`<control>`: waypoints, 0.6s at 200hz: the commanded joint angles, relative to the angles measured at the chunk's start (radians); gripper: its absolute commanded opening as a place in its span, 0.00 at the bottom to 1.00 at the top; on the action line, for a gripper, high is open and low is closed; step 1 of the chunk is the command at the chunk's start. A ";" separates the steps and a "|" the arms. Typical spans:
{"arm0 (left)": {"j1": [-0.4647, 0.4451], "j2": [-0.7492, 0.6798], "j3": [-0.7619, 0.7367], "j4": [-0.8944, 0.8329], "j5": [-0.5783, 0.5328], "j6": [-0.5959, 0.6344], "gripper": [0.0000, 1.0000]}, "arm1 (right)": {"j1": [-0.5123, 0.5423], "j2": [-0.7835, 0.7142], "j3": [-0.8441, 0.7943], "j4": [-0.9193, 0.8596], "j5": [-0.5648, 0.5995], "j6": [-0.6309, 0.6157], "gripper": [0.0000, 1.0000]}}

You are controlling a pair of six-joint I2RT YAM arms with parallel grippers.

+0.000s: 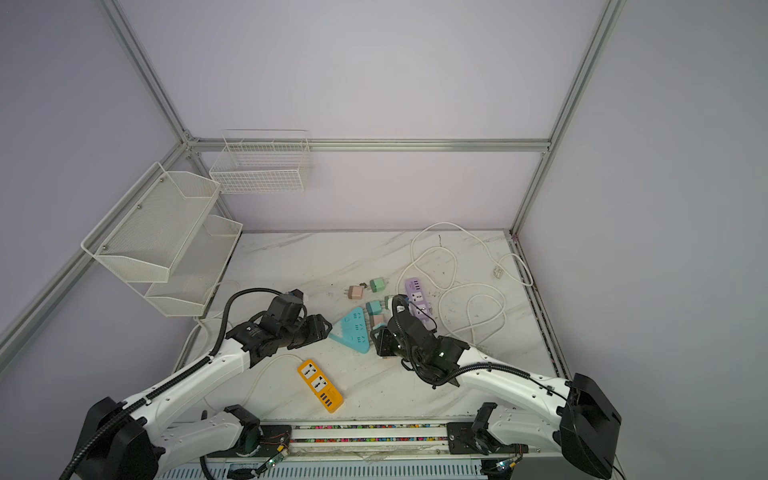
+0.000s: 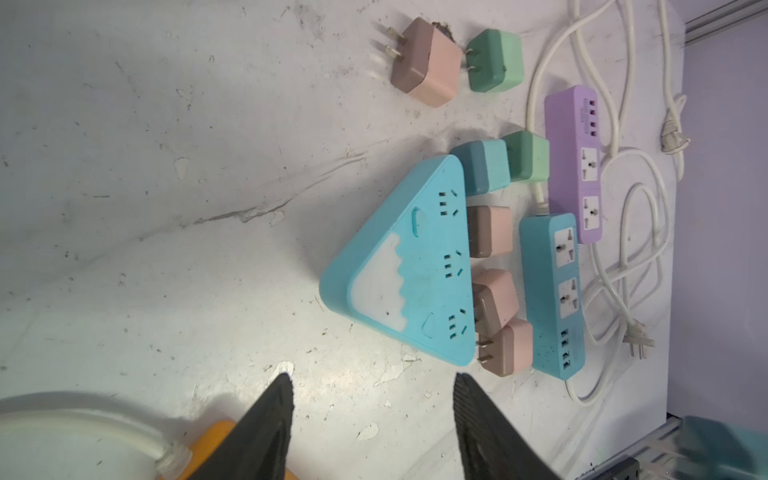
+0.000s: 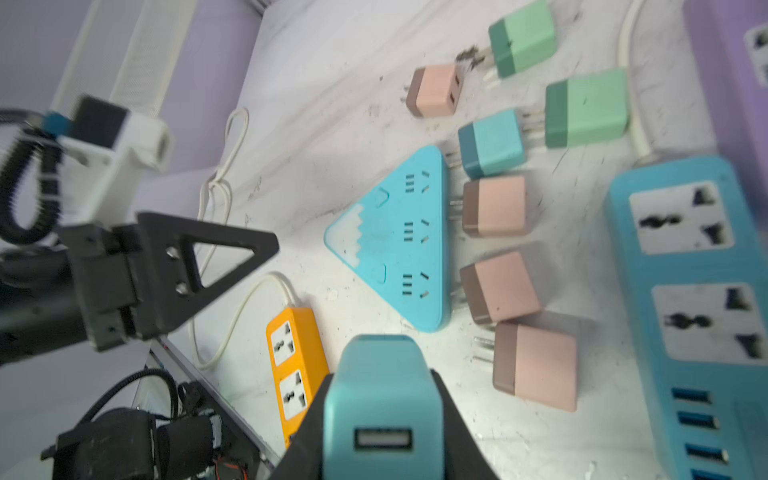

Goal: Pull the plug off the socket
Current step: 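Draw the right gripper with the light-teal adapter away while the left releases the strip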

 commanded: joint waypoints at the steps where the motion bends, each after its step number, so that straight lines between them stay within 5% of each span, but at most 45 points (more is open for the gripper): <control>1: -0.015 -0.081 -0.028 -0.019 0.002 0.009 0.63 | 0.055 0.019 -0.046 0.122 -0.009 0.081 0.17; 120: -0.062 -0.405 -0.203 -0.062 -0.042 -0.052 0.71 | 0.220 0.263 -0.196 0.493 0.031 0.178 0.22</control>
